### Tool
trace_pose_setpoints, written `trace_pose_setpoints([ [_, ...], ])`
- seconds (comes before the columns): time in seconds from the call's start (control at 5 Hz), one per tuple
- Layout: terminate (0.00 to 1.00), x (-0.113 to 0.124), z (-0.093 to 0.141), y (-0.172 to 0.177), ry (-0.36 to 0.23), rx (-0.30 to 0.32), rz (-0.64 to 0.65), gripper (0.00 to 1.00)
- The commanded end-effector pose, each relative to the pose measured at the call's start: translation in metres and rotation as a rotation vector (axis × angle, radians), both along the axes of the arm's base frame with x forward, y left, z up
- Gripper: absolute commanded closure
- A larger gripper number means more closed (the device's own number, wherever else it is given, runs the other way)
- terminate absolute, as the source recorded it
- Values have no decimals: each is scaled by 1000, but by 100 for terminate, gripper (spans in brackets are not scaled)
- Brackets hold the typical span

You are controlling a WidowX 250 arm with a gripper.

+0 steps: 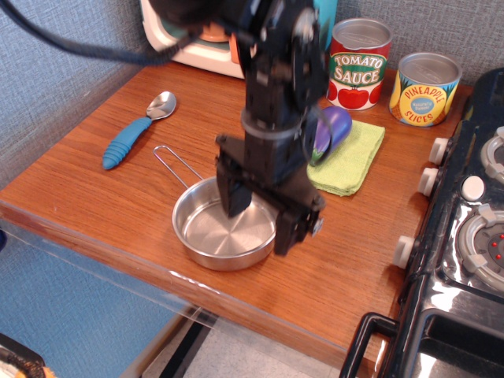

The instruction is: Place the bowl between the blue spoon and green towel

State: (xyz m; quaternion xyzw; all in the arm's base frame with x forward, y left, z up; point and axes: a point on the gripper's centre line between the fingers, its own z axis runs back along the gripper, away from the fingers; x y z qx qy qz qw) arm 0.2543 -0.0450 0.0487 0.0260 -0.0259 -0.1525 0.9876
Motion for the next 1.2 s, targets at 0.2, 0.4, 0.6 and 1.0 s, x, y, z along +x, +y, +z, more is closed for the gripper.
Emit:
trace_pose_setpoints([
  [0.2,0,0,-21,0,-38,28,-11,100],
  [0.4,0,0,-22,-1,-42,34,-9,100],
  [0.6,0,0,-23,-3,-37,35,-15,100],
  [1.0,0,2,-24,-3,-23,24,-17,100],
])
